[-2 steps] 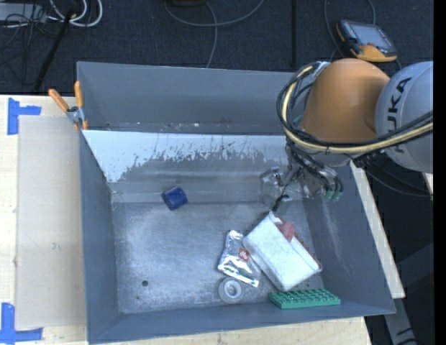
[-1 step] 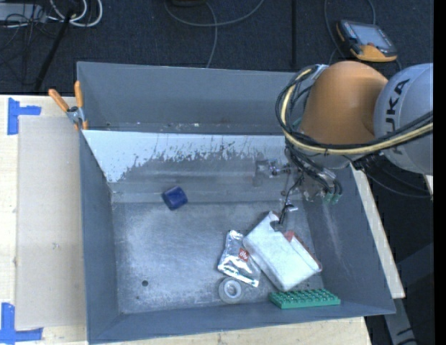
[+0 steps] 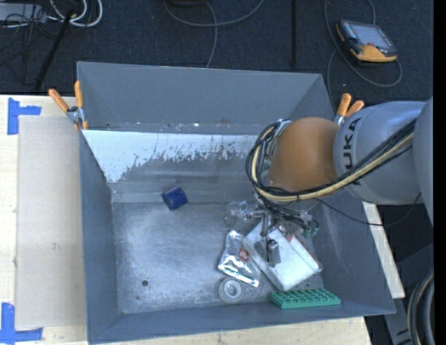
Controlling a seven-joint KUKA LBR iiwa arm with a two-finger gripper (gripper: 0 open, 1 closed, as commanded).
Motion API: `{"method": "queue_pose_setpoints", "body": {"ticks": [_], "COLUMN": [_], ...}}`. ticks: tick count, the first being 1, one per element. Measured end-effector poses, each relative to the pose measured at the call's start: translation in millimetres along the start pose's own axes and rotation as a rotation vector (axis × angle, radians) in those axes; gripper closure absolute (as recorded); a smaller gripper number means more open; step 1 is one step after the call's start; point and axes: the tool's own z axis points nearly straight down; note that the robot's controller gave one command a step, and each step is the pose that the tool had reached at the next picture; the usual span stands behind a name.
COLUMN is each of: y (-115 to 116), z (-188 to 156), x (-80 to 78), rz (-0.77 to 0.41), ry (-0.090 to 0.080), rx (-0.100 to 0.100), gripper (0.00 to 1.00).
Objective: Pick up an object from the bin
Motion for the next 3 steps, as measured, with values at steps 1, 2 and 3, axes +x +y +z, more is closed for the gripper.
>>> {"method": "queue_pose_setpoints", "body": {"ticks": [1, 2, 3], "y": [-1, 32, 31], "z": [-7, -123, -24], "x": [-6.4, 45.1, 63.1], "rz": [0.001, -0.011, -0.275], "ry": [-0.022, -0.015, -0.004], "rx": [0.005, 0.004, -0.001], "gripper": [1.0, 1.0, 1.0]}}
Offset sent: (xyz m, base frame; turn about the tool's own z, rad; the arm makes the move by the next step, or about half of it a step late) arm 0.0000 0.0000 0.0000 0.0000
